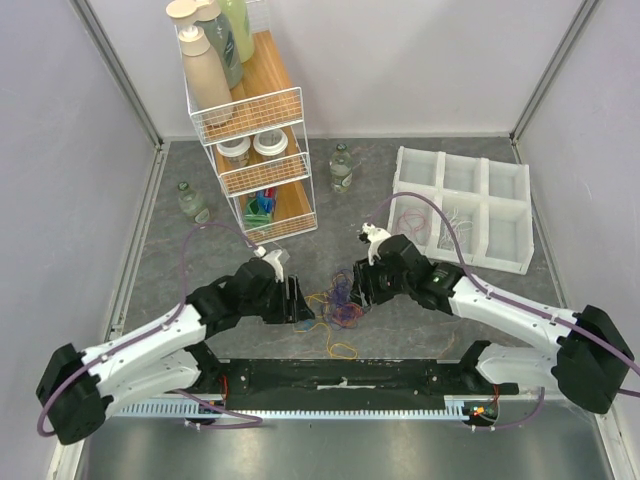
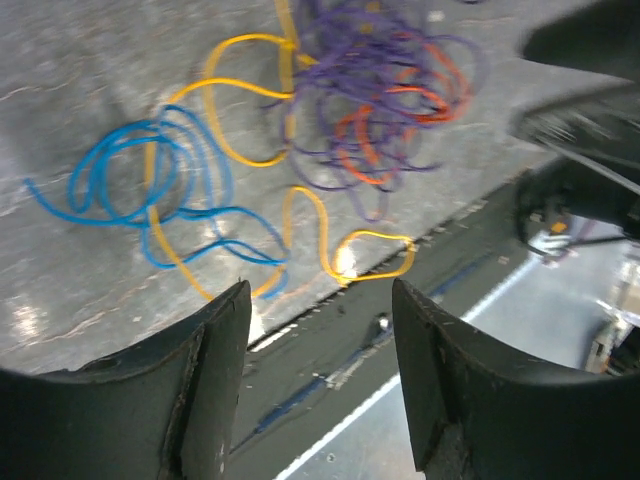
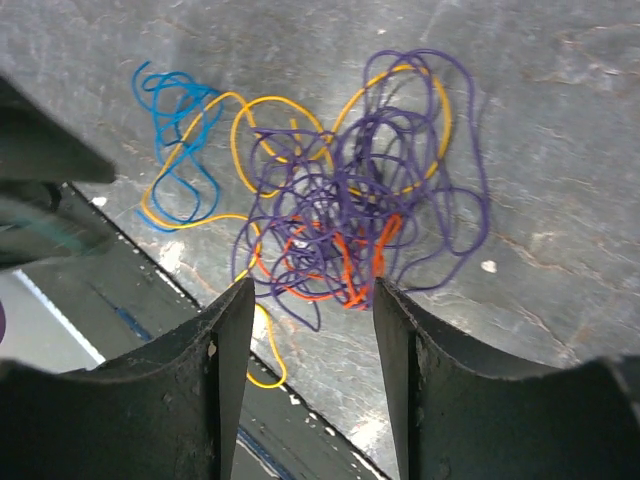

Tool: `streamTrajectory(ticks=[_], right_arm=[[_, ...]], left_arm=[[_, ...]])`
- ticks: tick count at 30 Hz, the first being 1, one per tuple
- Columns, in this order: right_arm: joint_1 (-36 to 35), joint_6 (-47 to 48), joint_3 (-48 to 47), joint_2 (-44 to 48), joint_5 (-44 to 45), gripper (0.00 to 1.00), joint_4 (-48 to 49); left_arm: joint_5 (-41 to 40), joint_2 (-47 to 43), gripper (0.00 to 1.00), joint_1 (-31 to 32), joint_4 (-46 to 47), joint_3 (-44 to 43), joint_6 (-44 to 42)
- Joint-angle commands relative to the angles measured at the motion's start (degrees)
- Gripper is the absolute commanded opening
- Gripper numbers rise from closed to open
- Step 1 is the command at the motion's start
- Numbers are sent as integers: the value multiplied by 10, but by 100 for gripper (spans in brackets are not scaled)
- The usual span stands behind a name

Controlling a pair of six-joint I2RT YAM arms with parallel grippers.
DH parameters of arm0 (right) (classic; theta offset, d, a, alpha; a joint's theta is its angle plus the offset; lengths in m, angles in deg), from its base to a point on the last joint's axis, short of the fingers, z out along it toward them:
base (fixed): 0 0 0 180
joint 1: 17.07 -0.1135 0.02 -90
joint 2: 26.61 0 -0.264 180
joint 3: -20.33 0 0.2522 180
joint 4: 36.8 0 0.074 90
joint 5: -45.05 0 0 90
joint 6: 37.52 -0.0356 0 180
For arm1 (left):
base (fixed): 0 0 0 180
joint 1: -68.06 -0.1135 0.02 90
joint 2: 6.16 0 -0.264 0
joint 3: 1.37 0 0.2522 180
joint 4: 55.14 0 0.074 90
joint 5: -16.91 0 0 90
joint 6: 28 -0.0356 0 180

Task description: Untangle the cables

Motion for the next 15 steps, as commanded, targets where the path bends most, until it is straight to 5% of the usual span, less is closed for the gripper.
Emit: streamTrajectory(ticks=[1,9,15], right_arm=[[-37,-24,1,13,-8,59,52],[-133,-52,-12,-1,44,59,92],[-164,-77,-10,-43,53,58,127]], left_arm=[[-82,77,63,-2,-36,-45,-12],[-139,174,52,-1,-11,-60,-47],[-170,181,33,-2,-8,-59,-49]])
